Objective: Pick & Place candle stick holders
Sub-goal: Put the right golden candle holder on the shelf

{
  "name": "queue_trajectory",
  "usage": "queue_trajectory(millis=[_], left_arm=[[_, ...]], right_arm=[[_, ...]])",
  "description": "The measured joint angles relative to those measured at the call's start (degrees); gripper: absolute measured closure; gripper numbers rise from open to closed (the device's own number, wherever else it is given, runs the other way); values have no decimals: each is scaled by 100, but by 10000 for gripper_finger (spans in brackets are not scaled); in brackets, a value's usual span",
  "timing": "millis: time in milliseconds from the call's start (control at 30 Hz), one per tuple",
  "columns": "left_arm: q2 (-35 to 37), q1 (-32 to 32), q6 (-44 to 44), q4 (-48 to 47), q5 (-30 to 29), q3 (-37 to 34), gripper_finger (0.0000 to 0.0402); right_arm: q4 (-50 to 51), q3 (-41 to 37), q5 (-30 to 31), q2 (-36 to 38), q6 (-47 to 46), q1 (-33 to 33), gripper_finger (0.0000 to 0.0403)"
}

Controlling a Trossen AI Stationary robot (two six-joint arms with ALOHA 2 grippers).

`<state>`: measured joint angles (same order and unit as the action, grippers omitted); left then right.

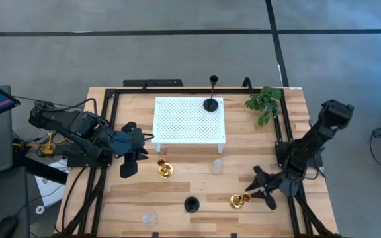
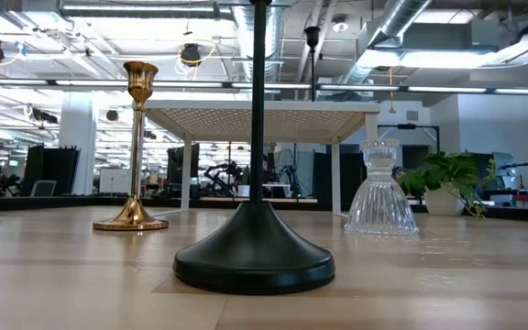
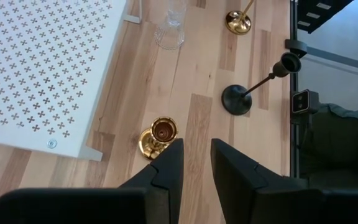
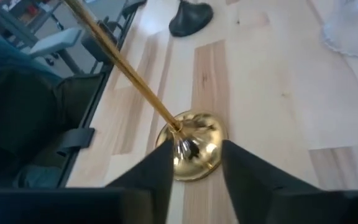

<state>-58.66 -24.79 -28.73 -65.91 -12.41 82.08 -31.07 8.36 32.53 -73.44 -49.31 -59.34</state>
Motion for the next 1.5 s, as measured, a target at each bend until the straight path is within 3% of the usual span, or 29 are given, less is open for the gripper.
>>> queue_trajectory(millis=[233,467,733,967,1033,1367,1500], left_arm=[[-1,-1,-8,62,-99,0,321],[0,1,-18,83,-259,0,321],[-1,1,-7,99,-259,0,321],[-1,1,-5,143,-259,0,321],[-1,1,-5,157,-259,0,321],[-87,1,-3,431,-259,0,321],[-263,1,263,774,-290,0,321]], right_arm=[[-238,364,4,-1080,196,1,189],[-286,1089,62,-1828,863,208,179],[-266,1491,55,-2105,1090,605,233],[-213,1488,-101,-2109,917,587,370],[-221,1504,-70,-2084,730,550,392],[-13,1637,158,-1738,526,642,398],[940,1930,159,-1265,528,791,399]])
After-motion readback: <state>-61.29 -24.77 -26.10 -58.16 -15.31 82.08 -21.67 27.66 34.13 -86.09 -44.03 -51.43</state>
